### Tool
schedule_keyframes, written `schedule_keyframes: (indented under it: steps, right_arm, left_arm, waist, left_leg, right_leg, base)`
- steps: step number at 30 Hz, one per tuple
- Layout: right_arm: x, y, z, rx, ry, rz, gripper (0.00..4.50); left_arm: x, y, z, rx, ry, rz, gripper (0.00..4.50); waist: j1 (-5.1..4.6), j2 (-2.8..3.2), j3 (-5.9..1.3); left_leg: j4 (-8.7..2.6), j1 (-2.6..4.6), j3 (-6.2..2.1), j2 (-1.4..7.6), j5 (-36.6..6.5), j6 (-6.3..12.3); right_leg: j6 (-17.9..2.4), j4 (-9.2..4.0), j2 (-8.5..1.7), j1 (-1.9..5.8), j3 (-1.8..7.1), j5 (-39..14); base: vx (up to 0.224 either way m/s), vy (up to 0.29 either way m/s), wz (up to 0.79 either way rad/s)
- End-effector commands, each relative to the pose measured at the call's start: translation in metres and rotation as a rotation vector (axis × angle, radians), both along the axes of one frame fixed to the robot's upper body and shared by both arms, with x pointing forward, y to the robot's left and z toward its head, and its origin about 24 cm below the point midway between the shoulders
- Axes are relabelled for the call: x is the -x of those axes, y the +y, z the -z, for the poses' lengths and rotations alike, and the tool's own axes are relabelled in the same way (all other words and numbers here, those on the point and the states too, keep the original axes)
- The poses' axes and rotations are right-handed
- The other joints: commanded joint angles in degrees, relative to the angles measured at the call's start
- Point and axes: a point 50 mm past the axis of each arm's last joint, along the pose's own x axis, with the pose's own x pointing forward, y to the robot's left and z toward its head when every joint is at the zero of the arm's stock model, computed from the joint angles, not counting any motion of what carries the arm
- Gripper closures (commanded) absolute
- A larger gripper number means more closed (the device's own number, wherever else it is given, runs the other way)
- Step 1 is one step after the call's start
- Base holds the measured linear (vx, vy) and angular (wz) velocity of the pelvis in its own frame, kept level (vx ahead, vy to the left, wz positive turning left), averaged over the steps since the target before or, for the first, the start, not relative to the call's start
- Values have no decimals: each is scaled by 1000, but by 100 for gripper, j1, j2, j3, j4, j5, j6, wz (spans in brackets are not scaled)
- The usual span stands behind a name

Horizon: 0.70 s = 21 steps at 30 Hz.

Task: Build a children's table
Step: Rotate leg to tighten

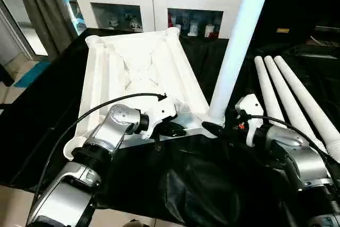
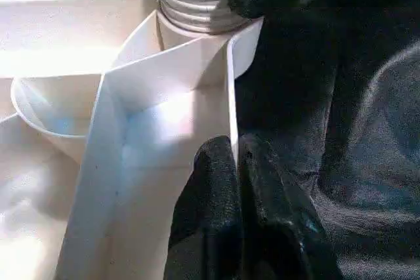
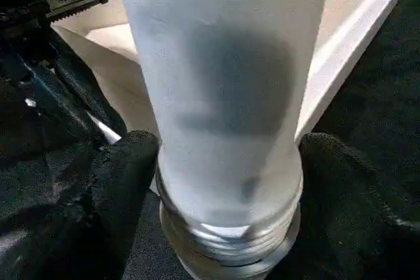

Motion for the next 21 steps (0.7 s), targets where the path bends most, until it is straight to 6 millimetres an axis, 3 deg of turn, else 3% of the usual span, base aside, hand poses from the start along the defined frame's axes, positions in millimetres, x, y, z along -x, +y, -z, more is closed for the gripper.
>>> schedule_keyframes:
  steps: [1, 7, 14, 18, 19, 21]
  right_arm:
    - [-3, 1, -3, -11, -15, 0, 114]
    - [-1, 3, 1, -13, 0, -11, 162]
    - [-2, 6, 7, -31, 10, 27, 171]
    - [-15, -1, 29, -39, 55, 352, 172]
    - [-17, -2, 34, -48, 76, 438, 172]
    - [-24, 2, 45, -78, 133, 634, 173]
  left_arm:
    - [3, -3, -3, 9, -3, 39, 450]
    - [3, 0, -2, 8, 2, 35, 450]
    - [1, 1, -3, 9, -2, 13, 450]
    - [-15, -8, -2, -7, -41, -171, 450]
    - [-20, -13, -3, 1, -40, -229, 450]
    - [-28, -28, -3, -2, -29, -347, 450]
  waist:
    - [12, -83, -429]
    - [15, -75, -431]
    - [5, -70, -428]
    - [-51, -58, -403]
    - [-71, -77, -388]
    - [-88, -53, -374]
  left_leg:
    - [-342, 76, -84, 292, -660, 638]
    - [-342, 79, -86, 296, -643, 645]
    - [-348, 87, -85, 293, -701, 613]
    - [-370, 107, -87, 284, -925, 432]
    - [-382, 121, -87, 273, -1079, 333]
    - [-400, 134, -96, 268, -1235, 198]
  right_leg:
    - [-1645, -333, -443, 354, 224, -15]
    - [-1636, -330, -439, 348, 221, 5]
    - [-1633, -339, -441, 340, 221, -105]
    - [-1597, -388, -444, 302, 217, -514]
    - [-1555, -426, -435, 303, 211, -807]
    - [-1484, -454, -439, 289, 215, -1128]
  base:
    - [0, 0, 0]
    - [0, 0, 0]
    - [0, 0, 0]
    - [0, 0, 0]
    - [0, 0, 0]
    - [0, 0, 0]
